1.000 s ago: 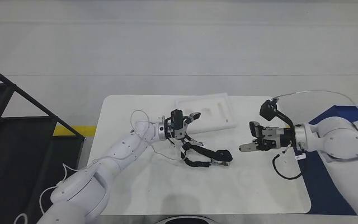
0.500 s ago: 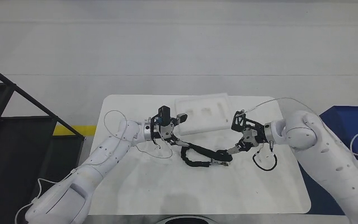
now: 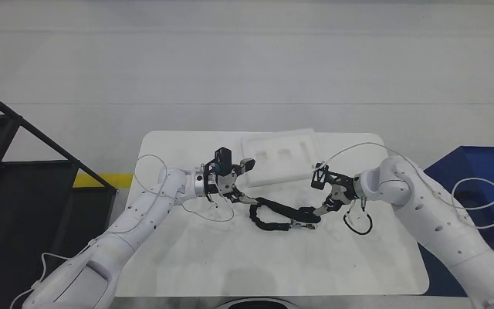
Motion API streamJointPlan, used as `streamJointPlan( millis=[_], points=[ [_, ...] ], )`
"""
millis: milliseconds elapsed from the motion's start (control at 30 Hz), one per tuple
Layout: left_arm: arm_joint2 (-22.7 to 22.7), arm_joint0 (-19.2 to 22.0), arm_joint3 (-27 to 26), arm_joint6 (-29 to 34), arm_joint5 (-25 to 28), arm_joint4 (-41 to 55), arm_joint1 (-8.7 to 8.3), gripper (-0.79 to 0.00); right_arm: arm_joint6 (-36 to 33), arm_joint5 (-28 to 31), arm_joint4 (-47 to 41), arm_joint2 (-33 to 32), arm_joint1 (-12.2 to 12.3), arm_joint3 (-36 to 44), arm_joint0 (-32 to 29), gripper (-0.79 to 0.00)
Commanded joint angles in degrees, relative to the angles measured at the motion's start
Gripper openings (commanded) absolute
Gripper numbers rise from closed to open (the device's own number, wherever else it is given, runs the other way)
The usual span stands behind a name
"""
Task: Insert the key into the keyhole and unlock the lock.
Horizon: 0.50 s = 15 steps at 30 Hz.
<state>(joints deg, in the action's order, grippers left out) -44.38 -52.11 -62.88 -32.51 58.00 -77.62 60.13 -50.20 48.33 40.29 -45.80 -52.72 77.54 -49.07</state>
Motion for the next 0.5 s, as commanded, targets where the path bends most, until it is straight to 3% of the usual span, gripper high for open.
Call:
streamJointPlan(
  millis=[0,133,467],
  points=[
    [0.0,0.0,0.0,0.0,0.0,0.01,0.0,0.0,0.01,0.0,0.01,0.0,0.0,0.0,0.0,0.0],
    [0.0,0.0,0.0,0.0,0.0,0.01,0.0,0.0,-0.02,0.35,0.53,0.19,-0.03,0.67,0.05,0.0],
    [0.0,0.0,0.0,0.0,0.0,0.01,0.0,0.0,2.44,8.2,13.24,6.99,-2.22,0.05,4.45,0.0]
  ],
)
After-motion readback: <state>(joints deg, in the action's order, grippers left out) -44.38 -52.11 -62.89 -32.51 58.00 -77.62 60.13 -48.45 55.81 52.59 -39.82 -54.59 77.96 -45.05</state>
